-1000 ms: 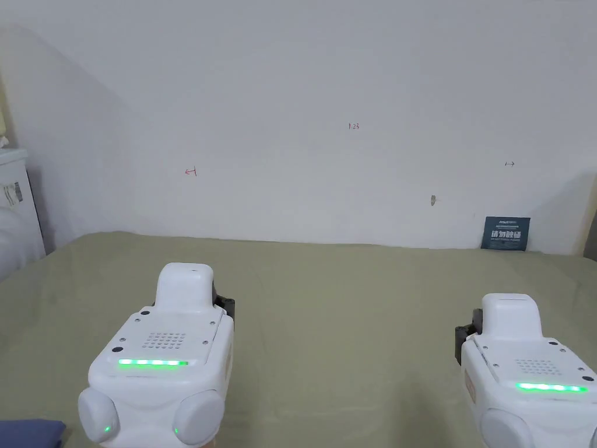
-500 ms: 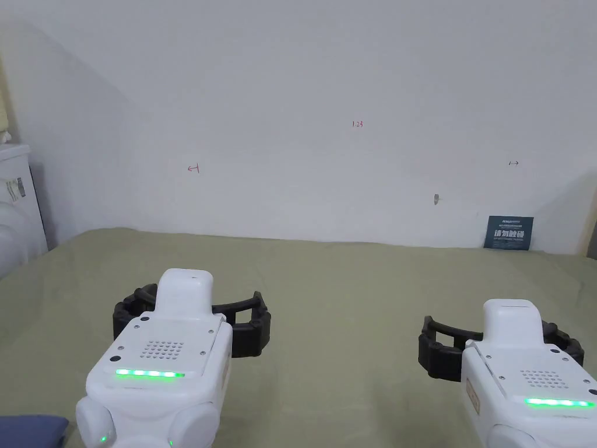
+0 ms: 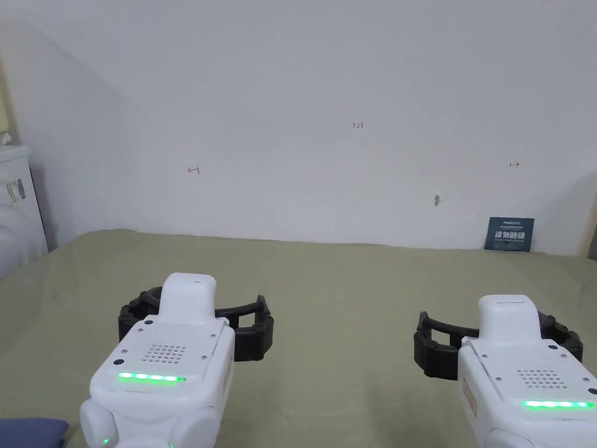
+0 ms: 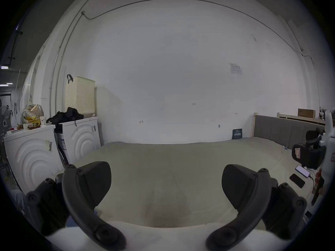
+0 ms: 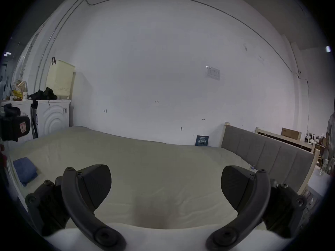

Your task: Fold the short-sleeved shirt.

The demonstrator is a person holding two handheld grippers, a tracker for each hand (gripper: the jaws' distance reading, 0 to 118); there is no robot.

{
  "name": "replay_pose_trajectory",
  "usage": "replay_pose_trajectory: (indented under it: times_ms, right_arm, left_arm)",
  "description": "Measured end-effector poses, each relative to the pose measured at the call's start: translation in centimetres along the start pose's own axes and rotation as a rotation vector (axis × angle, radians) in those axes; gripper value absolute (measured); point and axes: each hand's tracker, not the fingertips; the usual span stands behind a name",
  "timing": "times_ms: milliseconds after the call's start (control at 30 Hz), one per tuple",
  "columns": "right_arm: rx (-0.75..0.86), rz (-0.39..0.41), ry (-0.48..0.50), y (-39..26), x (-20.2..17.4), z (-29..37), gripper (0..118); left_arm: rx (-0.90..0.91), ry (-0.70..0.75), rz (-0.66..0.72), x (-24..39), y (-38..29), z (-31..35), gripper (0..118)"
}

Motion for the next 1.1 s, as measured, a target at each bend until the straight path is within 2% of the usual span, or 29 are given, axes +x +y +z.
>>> replay_pose_trajectory:
  times_ms: [200,533,1100]
  right_arm:
    - [-0.027,-0.078,0.035,0.2,0.6,0.0,118]
    - [-0.007,-0.168,0.001,0.3,2.0,0.1,118]
    - [-0.009,-0.093,0.027,0.3,1.1,-0.5,118]
  left_arm:
    - [-0.019,-0.012,0.012,0.2,-0.2,-0.2,118]
    - [-0.025,-0.008,0.028,-0.5,0.5,0.0,118]
    - [-0.054,-0.001,0.054,-0.6,0.2,-0.6,118]
